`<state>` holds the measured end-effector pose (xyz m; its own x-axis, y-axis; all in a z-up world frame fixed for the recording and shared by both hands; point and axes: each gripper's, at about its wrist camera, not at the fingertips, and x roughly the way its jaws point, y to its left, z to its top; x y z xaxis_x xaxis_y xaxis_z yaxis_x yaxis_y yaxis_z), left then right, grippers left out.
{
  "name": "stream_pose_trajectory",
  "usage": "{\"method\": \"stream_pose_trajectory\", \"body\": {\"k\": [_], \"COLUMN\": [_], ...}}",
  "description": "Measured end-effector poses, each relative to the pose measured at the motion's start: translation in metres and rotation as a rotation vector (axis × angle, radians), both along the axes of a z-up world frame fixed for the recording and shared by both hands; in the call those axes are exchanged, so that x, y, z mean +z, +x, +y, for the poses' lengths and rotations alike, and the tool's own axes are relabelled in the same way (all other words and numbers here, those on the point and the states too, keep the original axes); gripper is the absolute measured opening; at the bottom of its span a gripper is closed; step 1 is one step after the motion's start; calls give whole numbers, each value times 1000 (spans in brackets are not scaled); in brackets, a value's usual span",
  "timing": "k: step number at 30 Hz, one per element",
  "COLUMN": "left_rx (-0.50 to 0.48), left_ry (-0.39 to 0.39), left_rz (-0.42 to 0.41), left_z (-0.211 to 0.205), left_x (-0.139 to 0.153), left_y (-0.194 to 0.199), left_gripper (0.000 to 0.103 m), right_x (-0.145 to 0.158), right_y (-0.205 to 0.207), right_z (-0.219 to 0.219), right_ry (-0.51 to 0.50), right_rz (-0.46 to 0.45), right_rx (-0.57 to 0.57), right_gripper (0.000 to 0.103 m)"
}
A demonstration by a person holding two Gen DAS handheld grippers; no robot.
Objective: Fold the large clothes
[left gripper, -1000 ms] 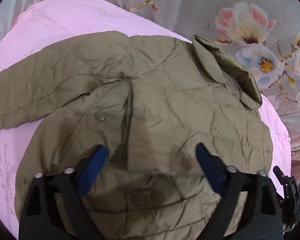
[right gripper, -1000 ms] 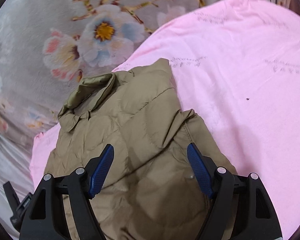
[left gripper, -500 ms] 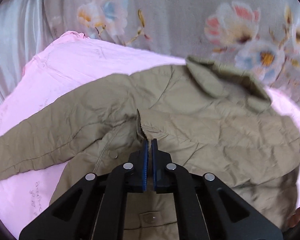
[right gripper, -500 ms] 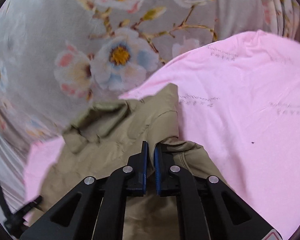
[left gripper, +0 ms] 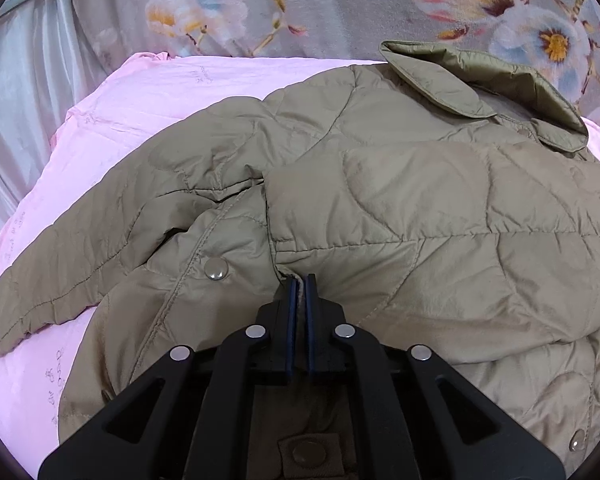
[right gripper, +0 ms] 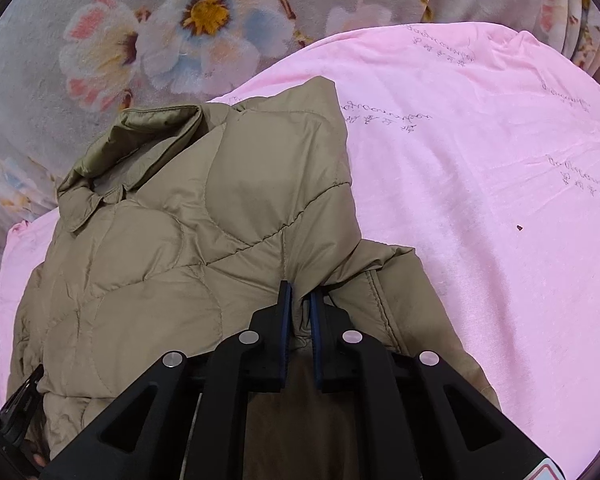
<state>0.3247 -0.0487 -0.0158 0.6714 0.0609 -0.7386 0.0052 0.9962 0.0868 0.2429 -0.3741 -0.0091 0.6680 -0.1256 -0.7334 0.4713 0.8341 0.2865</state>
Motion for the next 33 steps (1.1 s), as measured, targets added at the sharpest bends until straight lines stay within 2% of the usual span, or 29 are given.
{"method": "stream_pose_trajectory", "body": {"k": [2,3,5,7,9,12,14,15,17,20,21,24,33], "left_rx": [-4,-10,-17,-6,-9,-56,-93,-93,-95,-75,-74,-62,-60], "left_ry": [-11,-28,-29,-39,-99,-146,-101,-44,2,22,0,3,65], "left_rz": [-1,0,3,-34,-107,-134,-127,-115,-68,-6,5,1,5], "left_z": [0,4,10,17,20,2,-22,-35,-45,-45,-42,-41,-51], "left_x": [1,4,12,28,52,75,74,65,47,15,7,2,-2], "left_y": [-2,-3,-10,-23,-39,-48,-44,-38,-29,-20,-17,-16,-13], "left_gripper": [4,6,19,55,68,72,72,72,72,74,77,81,81], "right_x": [2,6,19,41,60,70,67,61,44,14,8,5,1], "right_y": [-4,-8,-25,-49,-56,-35,-19,-7,9,23,26,27,28], "right_z": [0,2,9,26,50,91,114,128,142,150,150,149,151], "right_ry": [-1,-17,-60,-109,-162,-155,-166,-188,-191,-182,-174,-180,-191], "right_rz": [-2,2,-16,-110,-168,-165,-135,-95,-37,43,44,40,35], "right_rx": [-8,-23,-71,-65,-10,167,243,275,308,315,310,299,288], "right_gripper": [12,18,25,30,31,30,27,22,21,20,20,20,20]}}
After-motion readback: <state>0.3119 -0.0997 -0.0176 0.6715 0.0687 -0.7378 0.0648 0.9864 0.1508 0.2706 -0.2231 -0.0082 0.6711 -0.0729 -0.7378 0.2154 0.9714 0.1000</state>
